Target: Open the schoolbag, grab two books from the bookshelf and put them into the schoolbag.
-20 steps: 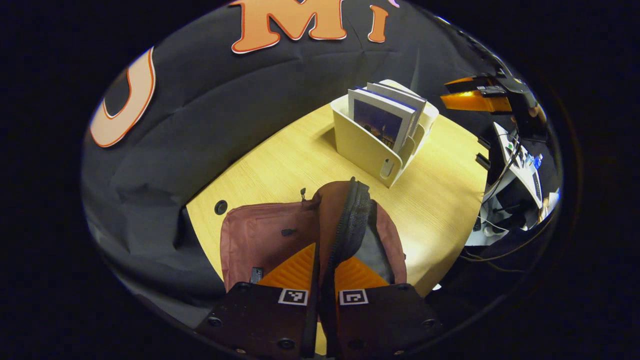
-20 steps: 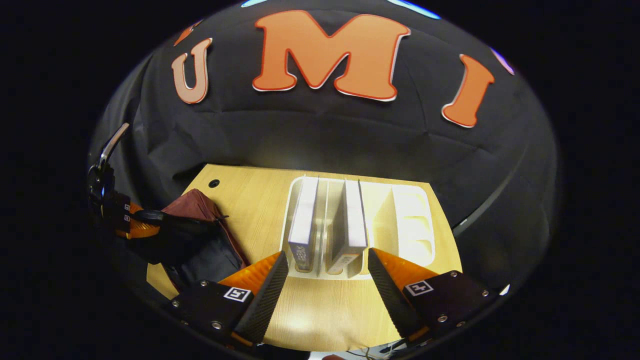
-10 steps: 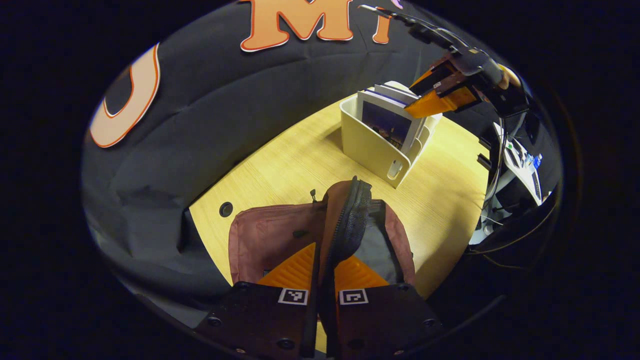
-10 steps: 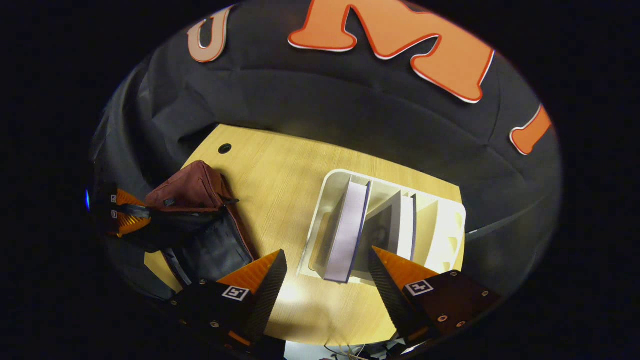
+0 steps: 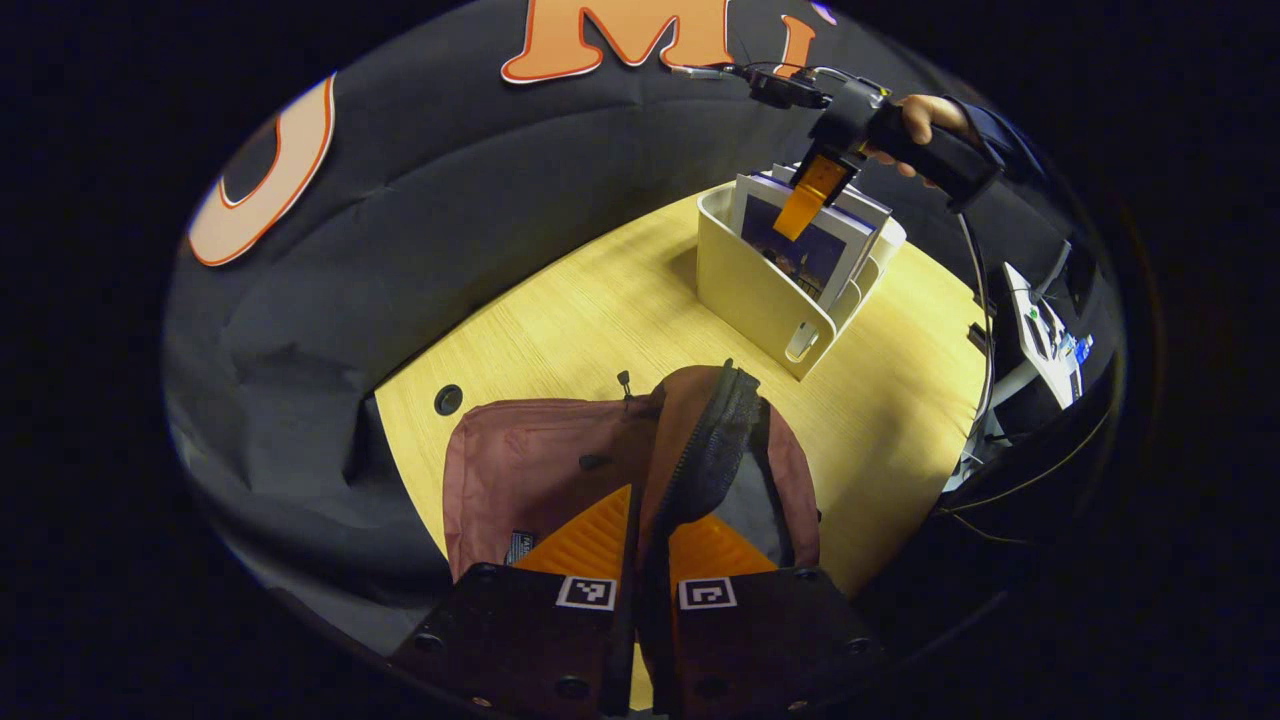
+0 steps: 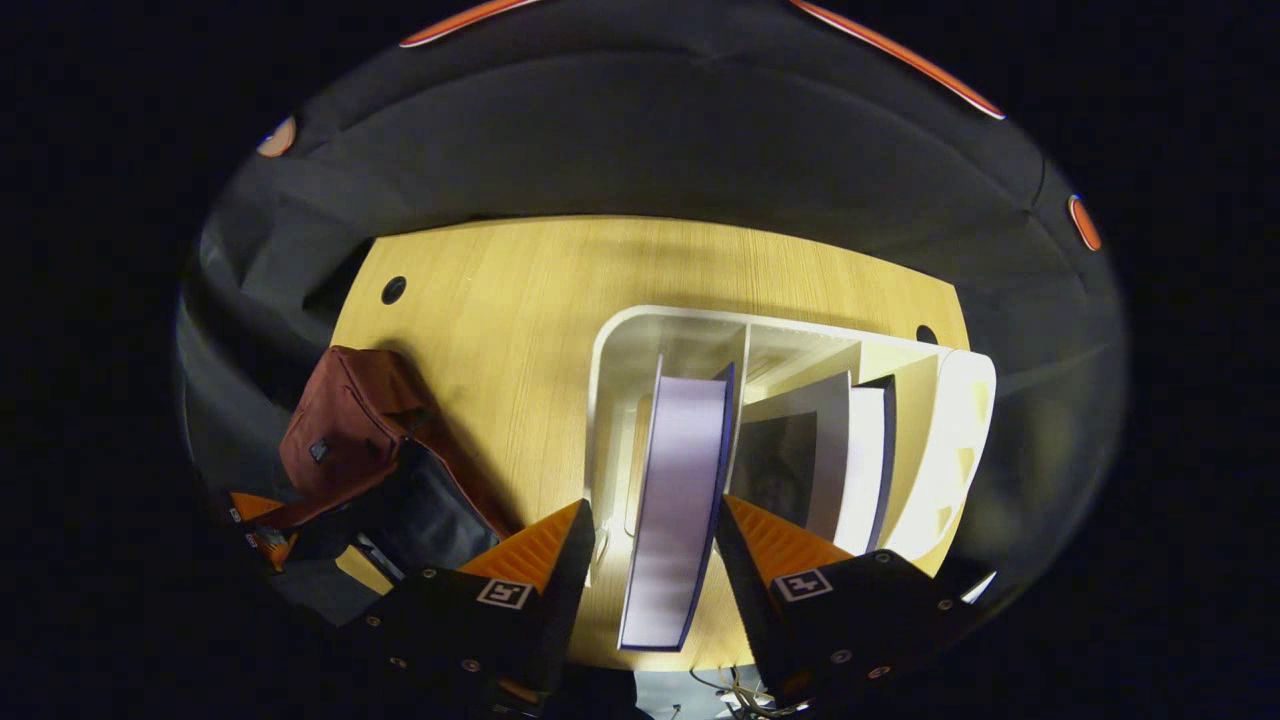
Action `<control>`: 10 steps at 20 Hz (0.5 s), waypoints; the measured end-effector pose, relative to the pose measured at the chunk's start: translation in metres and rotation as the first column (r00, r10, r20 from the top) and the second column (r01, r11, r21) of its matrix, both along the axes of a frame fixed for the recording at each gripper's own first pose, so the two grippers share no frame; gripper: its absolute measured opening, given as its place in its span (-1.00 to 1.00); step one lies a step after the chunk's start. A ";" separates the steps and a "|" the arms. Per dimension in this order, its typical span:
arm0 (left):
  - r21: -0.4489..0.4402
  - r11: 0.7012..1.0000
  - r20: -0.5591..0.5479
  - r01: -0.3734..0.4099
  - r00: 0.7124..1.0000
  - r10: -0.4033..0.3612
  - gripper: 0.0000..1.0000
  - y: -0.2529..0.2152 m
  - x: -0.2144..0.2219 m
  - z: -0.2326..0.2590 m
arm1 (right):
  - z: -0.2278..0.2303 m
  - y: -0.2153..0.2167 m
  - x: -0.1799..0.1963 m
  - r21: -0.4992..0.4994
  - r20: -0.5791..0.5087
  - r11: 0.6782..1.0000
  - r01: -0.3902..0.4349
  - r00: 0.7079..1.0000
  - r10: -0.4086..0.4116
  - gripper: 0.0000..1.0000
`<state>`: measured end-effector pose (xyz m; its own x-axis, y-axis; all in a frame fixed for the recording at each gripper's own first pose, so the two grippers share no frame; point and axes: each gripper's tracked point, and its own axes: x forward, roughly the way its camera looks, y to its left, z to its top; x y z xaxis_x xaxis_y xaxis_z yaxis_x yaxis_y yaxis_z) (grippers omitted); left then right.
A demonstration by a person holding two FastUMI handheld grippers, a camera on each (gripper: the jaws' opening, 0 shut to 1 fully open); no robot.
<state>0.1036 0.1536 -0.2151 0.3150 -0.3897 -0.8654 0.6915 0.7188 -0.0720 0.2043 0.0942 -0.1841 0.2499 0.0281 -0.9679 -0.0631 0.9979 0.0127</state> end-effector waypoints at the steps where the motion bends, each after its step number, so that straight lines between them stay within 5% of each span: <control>1: 0.001 1.000 -0.003 -0.004 1.000 0.004 -0.82 0.000 0.000 -0.002 | -0.006 -0.001 0.000 -0.008 -0.016 1.000 0.001 1.000 -0.002 0.19; 3: 0.001 1.000 -0.011 -0.012 1.000 0.012 -0.82 0.001 -0.001 -0.003 | -0.016 -0.004 0.000 -0.033 -0.040 0.999 0.005 0.999 -0.007 0.25; 4: 0.001 1.000 -0.015 -0.015 1.000 0.015 -0.82 0.000 -0.002 -0.005 | -0.021 -0.006 0.000 -0.049 -0.048 0.999 0.004 0.999 -0.006 -0.02; 5: 0.000 1.000 -0.018 -0.019 1.000 0.019 -0.82 0.000 -0.004 -0.004 | -0.026 -0.006 0.001 -0.061 -0.056 0.998 0.002 0.998 -0.005 0.13; 7: -0.002 1.000 -0.023 -0.027 0.999 0.027 -0.82 -0.002 -0.004 -0.005 | -0.033 -0.002 0.002 -0.062 -0.074 0.998 0.010 0.997 -0.015 0.00; 8: -0.003 1.000 -0.023 -0.026 0.999 0.026 -0.82 -0.001 -0.005 -0.004 | -0.033 -0.001 0.003 -0.061 -0.079 0.998 0.020 0.997 -0.025 0.08; 10: -0.003 1.000 -0.020 -0.029 0.999 0.028 -0.82 0.000 -0.006 -0.004 | -0.031 -0.001 0.003 -0.053 -0.083 0.998 0.033 0.996 -0.037 -0.15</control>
